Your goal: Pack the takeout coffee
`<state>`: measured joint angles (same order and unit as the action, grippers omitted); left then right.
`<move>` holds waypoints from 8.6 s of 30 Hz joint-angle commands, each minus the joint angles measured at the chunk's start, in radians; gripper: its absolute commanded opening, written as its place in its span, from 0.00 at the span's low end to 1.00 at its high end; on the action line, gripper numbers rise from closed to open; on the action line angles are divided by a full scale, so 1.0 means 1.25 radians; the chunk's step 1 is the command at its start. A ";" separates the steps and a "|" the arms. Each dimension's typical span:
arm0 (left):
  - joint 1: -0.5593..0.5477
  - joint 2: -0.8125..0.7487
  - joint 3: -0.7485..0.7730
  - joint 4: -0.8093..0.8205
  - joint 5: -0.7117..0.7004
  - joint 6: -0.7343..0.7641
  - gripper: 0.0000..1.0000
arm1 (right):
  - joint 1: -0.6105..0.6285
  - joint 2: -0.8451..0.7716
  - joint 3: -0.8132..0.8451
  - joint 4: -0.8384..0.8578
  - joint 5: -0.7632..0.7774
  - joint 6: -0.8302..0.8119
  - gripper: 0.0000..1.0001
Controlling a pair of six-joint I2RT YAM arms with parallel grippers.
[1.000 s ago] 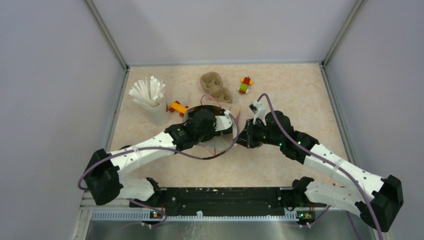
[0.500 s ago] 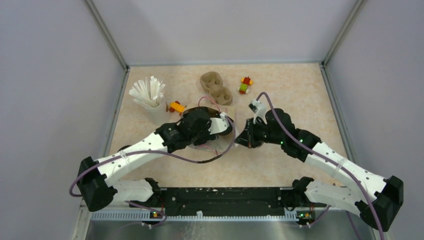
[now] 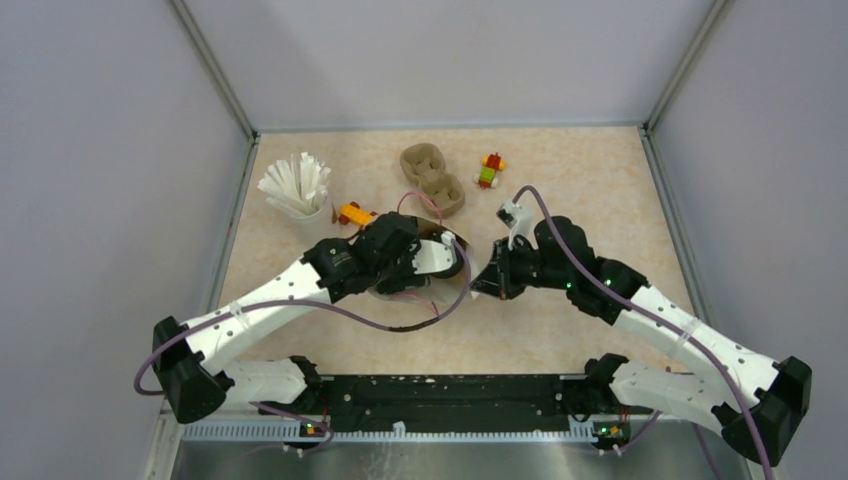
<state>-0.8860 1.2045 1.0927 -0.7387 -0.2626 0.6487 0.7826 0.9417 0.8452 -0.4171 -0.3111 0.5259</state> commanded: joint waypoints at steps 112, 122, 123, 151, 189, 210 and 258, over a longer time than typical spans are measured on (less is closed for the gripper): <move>-0.118 0.070 0.034 -0.054 -0.062 0.079 0.09 | -0.005 0.066 0.063 0.063 0.103 -0.158 0.00; -0.122 0.047 -0.012 -0.035 -0.090 0.079 0.09 | -0.005 0.045 0.053 0.059 0.121 -0.186 0.00; -0.122 0.046 -0.015 -0.034 -0.088 0.077 0.09 | -0.005 0.043 0.051 0.063 0.121 -0.186 0.00; -0.180 0.091 0.017 -0.088 -0.178 0.052 0.07 | -0.005 0.035 0.050 0.056 0.109 -0.201 0.00; -0.182 0.115 0.074 -0.176 -0.192 0.066 0.07 | -0.005 0.058 0.055 0.069 0.105 -0.185 0.00; -0.182 0.177 0.075 -0.175 -0.167 0.073 0.07 | -0.005 0.069 0.061 0.076 0.108 -0.187 0.00; -0.184 0.188 -0.046 0.000 -0.218 0.058 0.31 | -0.005 0.065 0.081 0.058 0.086 -0.155 0.00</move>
<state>-1.1149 1.4189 1.0431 -0.7555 -0.5304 0.7269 0.7822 1.0264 0.9031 -0.3676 -0.1699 0.3183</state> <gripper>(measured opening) 0.866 0.003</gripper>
